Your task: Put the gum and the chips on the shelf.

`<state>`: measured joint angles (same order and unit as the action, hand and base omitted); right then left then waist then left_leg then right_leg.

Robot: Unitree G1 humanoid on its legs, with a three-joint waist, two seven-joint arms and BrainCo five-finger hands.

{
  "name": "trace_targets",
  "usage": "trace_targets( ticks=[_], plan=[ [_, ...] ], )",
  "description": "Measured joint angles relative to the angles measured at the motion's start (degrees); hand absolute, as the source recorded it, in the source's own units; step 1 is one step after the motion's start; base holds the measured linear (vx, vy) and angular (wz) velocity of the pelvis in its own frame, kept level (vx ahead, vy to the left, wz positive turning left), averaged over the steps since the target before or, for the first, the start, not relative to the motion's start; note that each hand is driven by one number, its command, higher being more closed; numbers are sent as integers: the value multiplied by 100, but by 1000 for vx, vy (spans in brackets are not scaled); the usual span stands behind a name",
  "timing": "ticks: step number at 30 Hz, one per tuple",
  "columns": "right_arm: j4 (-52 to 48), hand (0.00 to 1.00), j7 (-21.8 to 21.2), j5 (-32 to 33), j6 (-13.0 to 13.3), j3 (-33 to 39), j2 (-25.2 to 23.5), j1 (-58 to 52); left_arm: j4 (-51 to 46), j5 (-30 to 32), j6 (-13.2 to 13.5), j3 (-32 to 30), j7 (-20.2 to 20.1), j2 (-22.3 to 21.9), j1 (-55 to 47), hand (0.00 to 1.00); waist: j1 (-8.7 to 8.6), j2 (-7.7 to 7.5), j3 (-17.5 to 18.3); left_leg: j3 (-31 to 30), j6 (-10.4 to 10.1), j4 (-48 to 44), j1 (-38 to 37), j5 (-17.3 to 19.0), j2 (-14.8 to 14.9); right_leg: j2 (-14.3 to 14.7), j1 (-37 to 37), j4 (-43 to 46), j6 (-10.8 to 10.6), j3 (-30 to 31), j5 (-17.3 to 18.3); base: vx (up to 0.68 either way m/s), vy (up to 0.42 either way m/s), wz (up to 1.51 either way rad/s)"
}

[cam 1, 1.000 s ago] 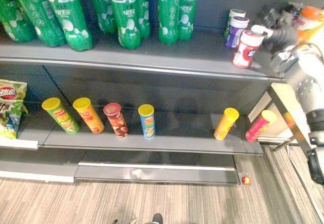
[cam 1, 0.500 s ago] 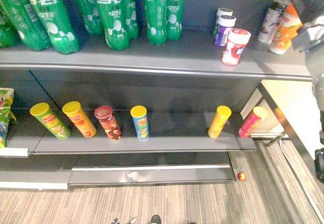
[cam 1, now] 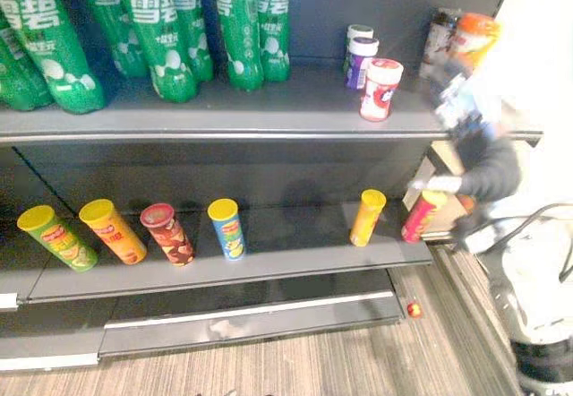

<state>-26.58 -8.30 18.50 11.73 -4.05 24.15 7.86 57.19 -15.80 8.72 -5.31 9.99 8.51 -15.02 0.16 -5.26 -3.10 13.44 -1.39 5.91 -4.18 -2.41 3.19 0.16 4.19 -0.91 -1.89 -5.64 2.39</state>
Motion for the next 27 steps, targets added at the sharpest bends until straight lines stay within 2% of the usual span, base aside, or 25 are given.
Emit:
trace_targets(
  ticks=[2,5,7,9,13,18,21,25,27],
  plan=[
    [151,0,-73,-1,23,-358,-222,-341,0,119,90,64,170,-1,4,0,8,1,-2,-2,-24,0,7,16,-3,-3,-14,1,-3,4,4,0,0,0],
    [720,0,-118,-323,304,-1091,-488,-839,0,300,158,165,415,19,17,0,5,49,-28,2,-29,0,10,21,-15,-15,-23,6,-34,12,26,0,0,0],
    [1323,0,-307,-510,358,-1631,-575,-1160,0,363,200,298,521,57,20,0,10,59,-27,1,-27,0,9,32,-27,-27,-17,3,-33,12,28,0,0,0],
    [2159,0,-526,-506,229,-1991,-718,-1437,0,426,198,333,616,64,23,0,12,71,-29,3,-22,0,10,51,-45,-45,-17,2,-19,12,39,40,18,2],
    [3778,0,-551,-714,9,-2128,-894,-1704,9,985,165,414,1024,56,51,0,5,149,-32,11,-17,0,15,84,-69,-68,-15,11,-14,20,44,45,13,-1],
    [5644,0,-64,-1087,-180,-1921,-1053,-1826,189,1039,-64,455,1210,-22,177,0,-36,317,-33,18,-41,-1,-1,123,-79,-82,5,29,-5,16,50,68,6,0],
    [6714,0,196,-1043,-361,-1258,-1296,-1820,189,1040,-100,416,1100,-95,176,0,-50,384,-66,-5,-52,-1,-32,130,-79,-88,9,117,10,-10,94,50,-5,4],
    [7791,0,455,-838,-400,-295,-1483,-1745,227,1206,-278,378,827,-158,131,0,-71,525,-82,-10,-69,-1,-110,142,-94,-102,86,121,-7,-24,120,33,2,0],
    [8168,0,545,-832,-396,41,-1519,-1656,274,1226,-271,378,757,-157,134,0,-111,516,-86,-24,-71,0,-176,146,-103,-111,138,123,-23,-47,150,0,4,8]
  ],
)
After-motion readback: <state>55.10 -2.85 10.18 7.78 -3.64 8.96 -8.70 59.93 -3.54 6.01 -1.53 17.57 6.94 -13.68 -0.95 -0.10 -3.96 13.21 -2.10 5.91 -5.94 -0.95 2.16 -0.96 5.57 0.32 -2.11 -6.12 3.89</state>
